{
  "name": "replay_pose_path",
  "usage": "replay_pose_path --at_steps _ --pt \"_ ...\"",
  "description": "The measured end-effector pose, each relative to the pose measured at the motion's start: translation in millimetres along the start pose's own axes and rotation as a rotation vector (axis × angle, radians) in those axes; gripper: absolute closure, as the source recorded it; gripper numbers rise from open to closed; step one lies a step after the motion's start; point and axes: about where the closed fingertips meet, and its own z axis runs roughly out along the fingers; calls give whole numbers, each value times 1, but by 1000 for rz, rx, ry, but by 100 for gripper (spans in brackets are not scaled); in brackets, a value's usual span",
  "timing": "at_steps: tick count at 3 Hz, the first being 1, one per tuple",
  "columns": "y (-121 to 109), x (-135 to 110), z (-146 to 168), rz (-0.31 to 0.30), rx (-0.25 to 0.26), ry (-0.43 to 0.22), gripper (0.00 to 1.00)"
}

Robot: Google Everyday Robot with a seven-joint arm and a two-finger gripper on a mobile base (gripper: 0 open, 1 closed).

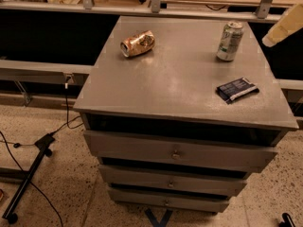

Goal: Move 7up can near orange can

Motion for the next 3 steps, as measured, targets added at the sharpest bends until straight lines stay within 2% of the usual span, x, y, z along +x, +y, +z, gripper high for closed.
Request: replay_pose_path --at_steps 1,2,3 --pt "2 -1 2 -3 -10 -3 0" --pt "7 -10 17 70 -64 -83 0" --pt "4 -29 60 281 -175 -255 0"
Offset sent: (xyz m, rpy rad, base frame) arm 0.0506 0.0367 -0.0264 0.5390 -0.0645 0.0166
